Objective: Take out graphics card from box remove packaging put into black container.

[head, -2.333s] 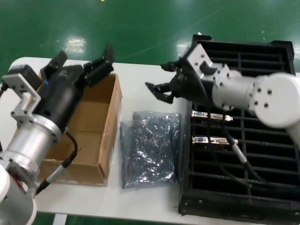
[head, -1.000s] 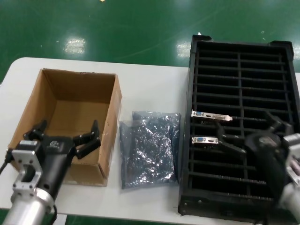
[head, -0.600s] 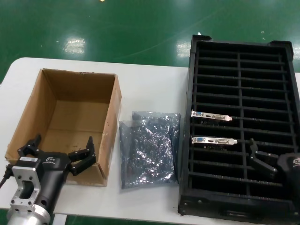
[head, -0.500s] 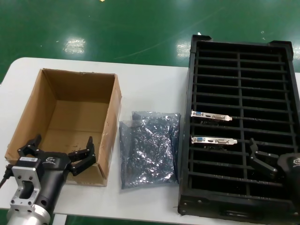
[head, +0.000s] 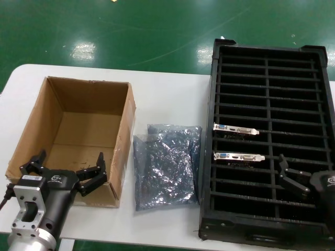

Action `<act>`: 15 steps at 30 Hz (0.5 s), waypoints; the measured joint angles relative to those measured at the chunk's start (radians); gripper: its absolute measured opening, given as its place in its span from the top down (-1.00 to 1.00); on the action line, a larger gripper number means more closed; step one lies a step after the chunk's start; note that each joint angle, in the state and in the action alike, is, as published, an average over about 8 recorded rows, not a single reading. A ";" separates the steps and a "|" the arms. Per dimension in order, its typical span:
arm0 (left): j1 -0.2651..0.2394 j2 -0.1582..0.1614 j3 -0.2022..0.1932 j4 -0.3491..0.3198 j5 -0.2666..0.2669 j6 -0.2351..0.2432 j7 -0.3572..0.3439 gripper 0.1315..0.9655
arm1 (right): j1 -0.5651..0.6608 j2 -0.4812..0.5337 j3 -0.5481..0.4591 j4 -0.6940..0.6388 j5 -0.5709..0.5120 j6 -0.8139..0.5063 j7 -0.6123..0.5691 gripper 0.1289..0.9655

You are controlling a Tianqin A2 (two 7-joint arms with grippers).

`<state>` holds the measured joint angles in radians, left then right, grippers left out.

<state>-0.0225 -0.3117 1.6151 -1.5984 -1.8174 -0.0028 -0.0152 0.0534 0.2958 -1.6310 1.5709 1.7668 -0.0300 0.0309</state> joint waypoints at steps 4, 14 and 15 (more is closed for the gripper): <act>0.000 0.000 0.000 0.000 0.000 0.000 0.000 -1.00 | 0.000 0.000 0.000 0.000 0.000 0.000 0.000 -1.00; 0.000 0.000 0.000 0.000 0.000 0.000 0.000 -1.00 | 0.000 0.000 0.000 0.000 0.000 0.000 0.000 -1.00; 0.000 0.000 0.000 0.000 0.000 0.000 0.000 -1.00 | 0.000 0.000 0.000 0.000 0.000 0.000 0.000 -1.00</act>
<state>-0.0225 -0.3117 1.6151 -1.5984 -1.8174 -0.0028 -0.0152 0.0534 0.2958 -1.6310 1.5709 1.7668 -0.0300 0.0309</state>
